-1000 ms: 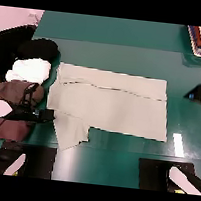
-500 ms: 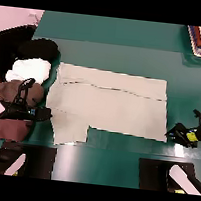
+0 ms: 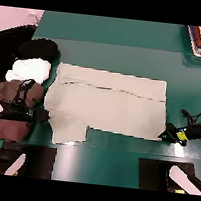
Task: Fold the shirts.
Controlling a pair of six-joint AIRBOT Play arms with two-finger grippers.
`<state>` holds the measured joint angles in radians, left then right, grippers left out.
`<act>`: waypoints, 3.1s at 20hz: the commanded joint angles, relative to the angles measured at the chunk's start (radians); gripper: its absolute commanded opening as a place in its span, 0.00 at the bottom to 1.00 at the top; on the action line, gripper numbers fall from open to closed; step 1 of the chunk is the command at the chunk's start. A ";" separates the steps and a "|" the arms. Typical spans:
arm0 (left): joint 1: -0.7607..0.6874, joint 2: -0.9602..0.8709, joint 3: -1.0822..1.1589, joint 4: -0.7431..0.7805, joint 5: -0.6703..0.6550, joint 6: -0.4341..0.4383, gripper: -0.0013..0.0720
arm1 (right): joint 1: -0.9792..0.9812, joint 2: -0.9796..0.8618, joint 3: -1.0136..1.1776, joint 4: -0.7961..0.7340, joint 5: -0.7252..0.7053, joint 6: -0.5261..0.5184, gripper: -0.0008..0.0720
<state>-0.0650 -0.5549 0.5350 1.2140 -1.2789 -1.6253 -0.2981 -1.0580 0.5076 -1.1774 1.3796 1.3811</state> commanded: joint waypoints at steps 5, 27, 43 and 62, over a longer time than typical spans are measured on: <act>0.000 0.222 0.039 -0.063 -0.310 -0.051 0.05 | 0.062 0.288 0.176 -0.230 0.305 0.036 0.03; 0.000 -0.727 0.480 0.088 0.447 0.064 0.76 | 0.277 -0.540 0.910 0.087 -0.009 0.039 0.64; -0.181 -0.766 0.571 -0.116 0.331 0.106 0.05 | -0.004 -0.607 0.628 0.309 0.013 -0.210 0.63; -0.559 -1.302 1.017 -0.268 0.385 0.076 0.05 | 0.435 -0.312 1.180 0.426 0.134 -0.068 0.03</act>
<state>-0.5941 -1.8183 1.5169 0.9585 -0.8963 -1.5463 0.0448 -1.3968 1.6104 -0.7612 1.5333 1.2762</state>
